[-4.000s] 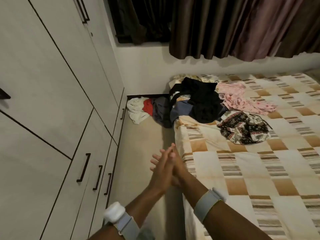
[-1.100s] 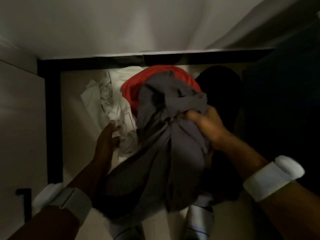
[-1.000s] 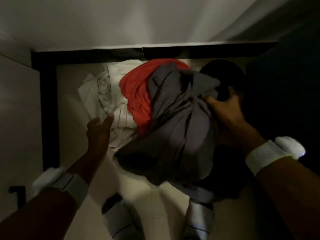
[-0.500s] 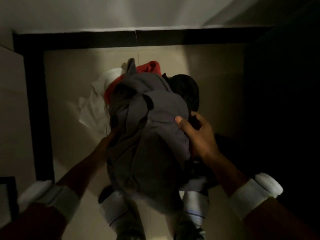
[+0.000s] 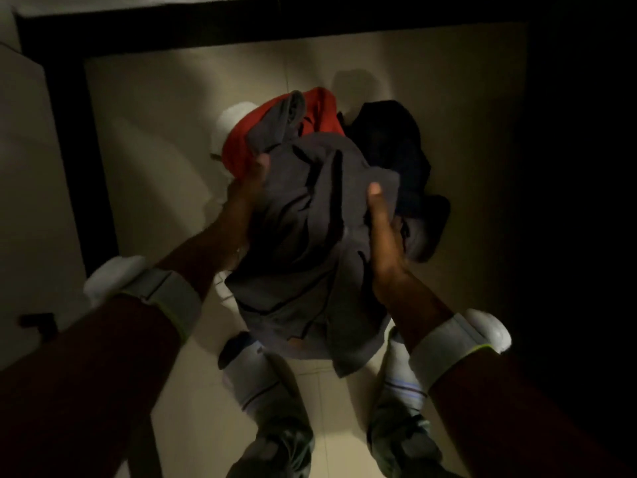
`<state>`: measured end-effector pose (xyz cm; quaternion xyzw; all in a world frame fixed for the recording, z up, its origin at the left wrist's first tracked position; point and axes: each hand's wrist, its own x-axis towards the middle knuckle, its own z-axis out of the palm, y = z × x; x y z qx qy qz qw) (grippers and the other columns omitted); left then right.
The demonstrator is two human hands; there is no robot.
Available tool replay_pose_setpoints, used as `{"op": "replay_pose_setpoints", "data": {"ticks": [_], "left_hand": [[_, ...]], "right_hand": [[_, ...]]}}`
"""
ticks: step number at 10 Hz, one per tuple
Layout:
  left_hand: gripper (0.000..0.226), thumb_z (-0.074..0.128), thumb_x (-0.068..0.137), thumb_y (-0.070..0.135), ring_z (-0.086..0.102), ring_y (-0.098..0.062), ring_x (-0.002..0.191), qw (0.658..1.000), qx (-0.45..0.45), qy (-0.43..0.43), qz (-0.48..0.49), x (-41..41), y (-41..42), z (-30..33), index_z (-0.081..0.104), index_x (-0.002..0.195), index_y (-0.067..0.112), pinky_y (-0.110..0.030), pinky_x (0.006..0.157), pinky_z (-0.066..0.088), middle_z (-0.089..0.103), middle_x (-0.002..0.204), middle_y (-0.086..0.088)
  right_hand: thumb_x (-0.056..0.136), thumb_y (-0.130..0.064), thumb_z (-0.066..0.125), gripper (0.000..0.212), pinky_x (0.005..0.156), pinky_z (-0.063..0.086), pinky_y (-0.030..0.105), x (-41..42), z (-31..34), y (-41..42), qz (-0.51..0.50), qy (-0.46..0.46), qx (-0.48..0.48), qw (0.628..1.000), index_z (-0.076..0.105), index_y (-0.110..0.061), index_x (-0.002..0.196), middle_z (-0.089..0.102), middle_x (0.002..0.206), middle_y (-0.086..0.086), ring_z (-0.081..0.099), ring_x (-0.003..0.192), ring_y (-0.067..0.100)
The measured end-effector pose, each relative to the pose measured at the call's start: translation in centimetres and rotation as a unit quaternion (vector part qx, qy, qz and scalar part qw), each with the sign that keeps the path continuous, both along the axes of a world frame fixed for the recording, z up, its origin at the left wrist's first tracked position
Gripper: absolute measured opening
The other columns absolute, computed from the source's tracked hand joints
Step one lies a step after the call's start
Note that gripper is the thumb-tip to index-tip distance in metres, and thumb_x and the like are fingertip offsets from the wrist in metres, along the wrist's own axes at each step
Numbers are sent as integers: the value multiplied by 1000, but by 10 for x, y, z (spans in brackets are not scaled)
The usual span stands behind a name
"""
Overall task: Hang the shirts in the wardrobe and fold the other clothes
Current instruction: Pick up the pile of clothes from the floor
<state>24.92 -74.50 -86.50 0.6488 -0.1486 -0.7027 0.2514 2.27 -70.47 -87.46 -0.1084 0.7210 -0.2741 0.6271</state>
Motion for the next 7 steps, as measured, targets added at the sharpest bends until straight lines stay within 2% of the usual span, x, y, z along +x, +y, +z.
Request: {"op": "replay_pose_setpoints", "data": {"ticks": [1,2,3,4,5,6,7], "left_hand": [[58,66,90,62,67,-10,115,1000,0,-14,2,-10,6,23,62,132,23,-33,106,53,77,110,9],[48,58,97,59,65,-16,118,962,-44,-263,64,21,13,11,64,121,17,-19,91,50,70,111,1],[102,67,70,82,52,-24,137,946,-41,-317,60,19,16,3,48,150,21,-38,114,42,54,150,-5],[109,71,50,96,56,-21,134,972,-43,-230,-1,-20,26,-18,59,140,38,-45,117,42,61,145,7],[108,71,53,94,60,-15,129,984,-46,-169,2,-45,26,-8,58,142,34,-42,113,47,64,139,12],[109,71,57,92,59,-12,131,999,-13,-24,-30,-54,35,14,52,148,34,-45,116,44,61,143,11],[124,70,45,98,49,-24,141,1000,13,-3,28,-58,48,35,46,152,41,-52,119,36,51,155,6]], "right_hand": [[67,-80,77,104,114,46,41,-4,23,-3,69,26,-69,995,46,-30,153,60,146,-10,59,130,11],[58,-75,84,127,117,41,38,-41,23,15,57,201,-69,976,29,-24,161,46,157,-1,47,140,12],[61,-71,86,138,122,35,43,-58,15,8,-20,205,-24,978,8,-28,166,35,165,3,37,149,20],[59,-74,84,132,112,48,38,-39,-2,-9,-8,141,-42,989,22,-23,164,48,157,4,52,139,19],[56,-89,77,108,104,51,35,-15,-15,-20,91,145,-56,984,54,-28,143,63,137,-6,63,123,13],[77,-68,75,53,73,45,2,-14,21,-25,128,78,-38,988,55,-34,113,56,101,-23,59,81,-16],[94,-45,69,20,55,42,0,-29,71,-19,143,47,-39,988,55,-31,97,59,95,-18,59,61,-23]]}}
